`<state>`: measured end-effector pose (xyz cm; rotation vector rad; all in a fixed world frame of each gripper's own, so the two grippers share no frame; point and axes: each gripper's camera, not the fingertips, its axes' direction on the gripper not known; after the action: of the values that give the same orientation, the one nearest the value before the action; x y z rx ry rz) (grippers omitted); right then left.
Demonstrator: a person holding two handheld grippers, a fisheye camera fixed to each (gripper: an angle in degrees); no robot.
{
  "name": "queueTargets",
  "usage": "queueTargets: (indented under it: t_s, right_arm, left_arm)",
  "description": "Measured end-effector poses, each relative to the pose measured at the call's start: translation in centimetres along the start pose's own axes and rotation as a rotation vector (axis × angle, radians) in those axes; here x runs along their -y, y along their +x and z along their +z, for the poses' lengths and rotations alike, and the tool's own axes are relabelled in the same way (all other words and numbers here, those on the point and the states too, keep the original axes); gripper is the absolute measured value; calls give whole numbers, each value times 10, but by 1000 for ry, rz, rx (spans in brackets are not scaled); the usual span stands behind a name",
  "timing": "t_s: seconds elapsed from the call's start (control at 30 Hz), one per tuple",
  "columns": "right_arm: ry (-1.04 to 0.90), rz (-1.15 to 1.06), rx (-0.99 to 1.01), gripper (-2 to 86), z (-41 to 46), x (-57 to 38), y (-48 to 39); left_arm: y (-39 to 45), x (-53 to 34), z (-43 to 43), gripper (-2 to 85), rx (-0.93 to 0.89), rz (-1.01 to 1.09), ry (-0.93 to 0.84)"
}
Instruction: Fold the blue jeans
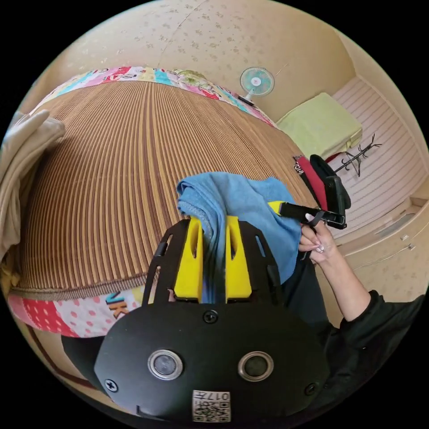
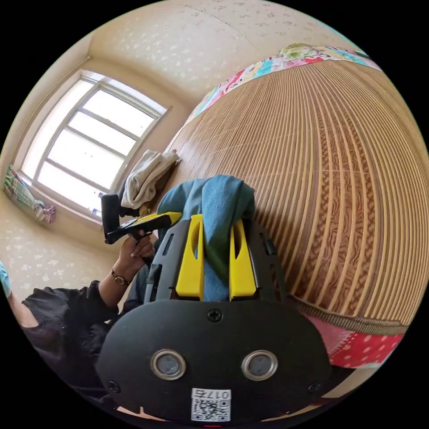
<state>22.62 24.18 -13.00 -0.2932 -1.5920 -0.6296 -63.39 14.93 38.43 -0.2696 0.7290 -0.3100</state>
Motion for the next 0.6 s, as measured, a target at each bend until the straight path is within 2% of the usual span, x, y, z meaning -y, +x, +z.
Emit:
queueTargets:
  t_s: [0.03, 0.1, 0.23, 0.3, 0.4, 0.53, 0.6]
  right_arm:
    - [21, -14, 27, 78, -6, -5, -6]
    - [104, -93, 172, 71, -33, -22, -42]
    - [132, -290, 292, 70, -52, -27, -120]
    - [152, -408, 359, 70, -52, -10, -173]
    - [153, -470, 434, 72, -39, 38, -225]
    - [151, -481, 393, 78, -4, 116, -279]
    - [123, -450, 287, 92, 40, 183, -306]
  left_arm:
    - [-5, -6, -8, 73, -17, -31, 12]
    - [-26, -36, -56, 66, -163, -117, 139]
    - [-26, -90, -156, 63, -186, -107, 372]
    - [-20, -113, -230, 62, -138, -85, 546]
    - [-19, -107, -320, 61, -64, -26, 710]
    - [-37, -53, -414, 62, 75, 18, 769]
    - [-73, 9, -454, 67, 199, -33, 734]
